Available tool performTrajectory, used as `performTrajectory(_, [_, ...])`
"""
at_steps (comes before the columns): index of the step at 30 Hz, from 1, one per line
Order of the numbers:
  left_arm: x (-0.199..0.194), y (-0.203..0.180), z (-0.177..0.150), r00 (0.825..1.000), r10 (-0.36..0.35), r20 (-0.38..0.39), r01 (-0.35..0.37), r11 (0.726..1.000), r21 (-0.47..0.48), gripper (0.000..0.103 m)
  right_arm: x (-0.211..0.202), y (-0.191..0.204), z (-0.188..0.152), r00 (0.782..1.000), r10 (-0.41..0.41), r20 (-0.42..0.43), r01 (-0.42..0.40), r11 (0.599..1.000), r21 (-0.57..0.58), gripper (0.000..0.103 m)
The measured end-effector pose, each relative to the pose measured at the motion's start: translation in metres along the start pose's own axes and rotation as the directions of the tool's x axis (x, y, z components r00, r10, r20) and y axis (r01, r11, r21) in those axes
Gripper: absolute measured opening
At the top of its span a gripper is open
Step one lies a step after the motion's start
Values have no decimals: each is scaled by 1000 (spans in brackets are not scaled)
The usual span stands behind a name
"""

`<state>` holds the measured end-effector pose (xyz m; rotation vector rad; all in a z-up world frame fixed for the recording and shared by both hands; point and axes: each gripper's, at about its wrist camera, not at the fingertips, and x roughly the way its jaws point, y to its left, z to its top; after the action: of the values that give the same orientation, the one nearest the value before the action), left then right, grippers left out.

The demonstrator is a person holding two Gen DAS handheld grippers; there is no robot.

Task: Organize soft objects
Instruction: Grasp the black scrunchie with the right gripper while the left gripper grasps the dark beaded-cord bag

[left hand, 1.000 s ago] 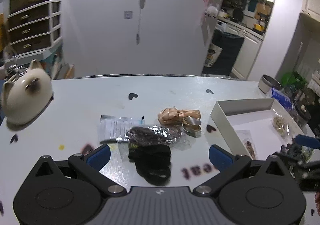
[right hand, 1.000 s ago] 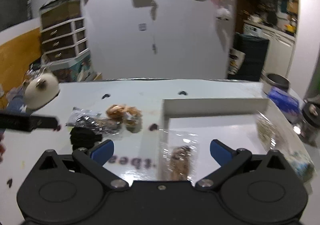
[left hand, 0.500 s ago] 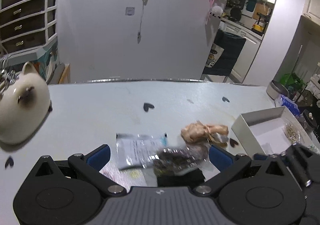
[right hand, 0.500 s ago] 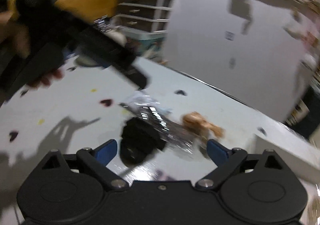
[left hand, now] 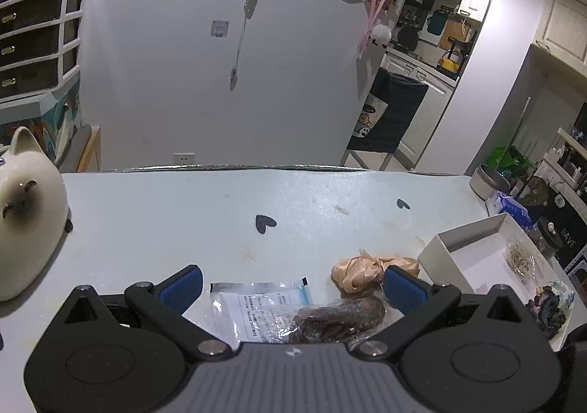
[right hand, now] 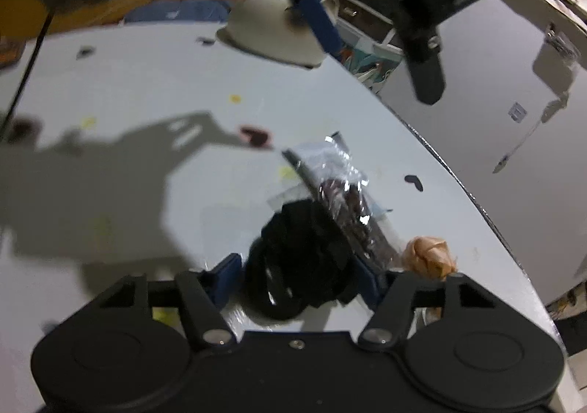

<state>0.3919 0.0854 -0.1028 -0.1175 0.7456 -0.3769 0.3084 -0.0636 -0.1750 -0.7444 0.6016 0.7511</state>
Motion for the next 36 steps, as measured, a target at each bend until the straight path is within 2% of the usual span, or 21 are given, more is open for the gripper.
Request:
performTrajectory(5, [6,4,-3,1000,-10,-13,10,1000,-2,103,-1,10,-4,998,-25,57,32,991,-132,64])
performTrajectory(6, [8,4,-3,1000,-11,-15,11,1000,-3,103,0,9,-3,998,-18,57,25,991,-135,61])
performTrajectory(9, [9,5,-4,1000,-14,-17,14,1000,-6,102,2,2,-1,999,25,35,-23,997,-74,43])
performTrajectory(13, [12,4,-4,1000,-17,-18,17,1000,-6,101,3,0,-4,1000,4,-2,-4,1000,-9,22])
performTrajectory(16, [15,0,-4,1000,-27,-15,27,1000,10,99,0,-7,-7,1000,7,-22,-6,998,60,19])
performTrajectory(19, [20,-11,-3,998,-53,-25,55,996,68,96,-9,-14,-11,998,13,-54,-5,990,142,18])
performTrajectory(24, [46,-30,-3,989,-121,-89,135,976,170,82,-30,-26,-28,994,37,-105,4,931,364,18])
performTrajectory(28, [77,-38,-4,973,-158,-169,189,964,185,82,-51,-35,-44,991,38,-126,31,862,506,18])
performTrajectory(32, [100,-44,-12,956,-161,-245,215,953,213,79,-69,-42,-55,990,22,-140,65,810,582,18])
performTrajectory(36, [95,-51,-26,930,-188,-316,268,935,232,77,-86,-46,-65,988,15,-157,90,763,640,18])
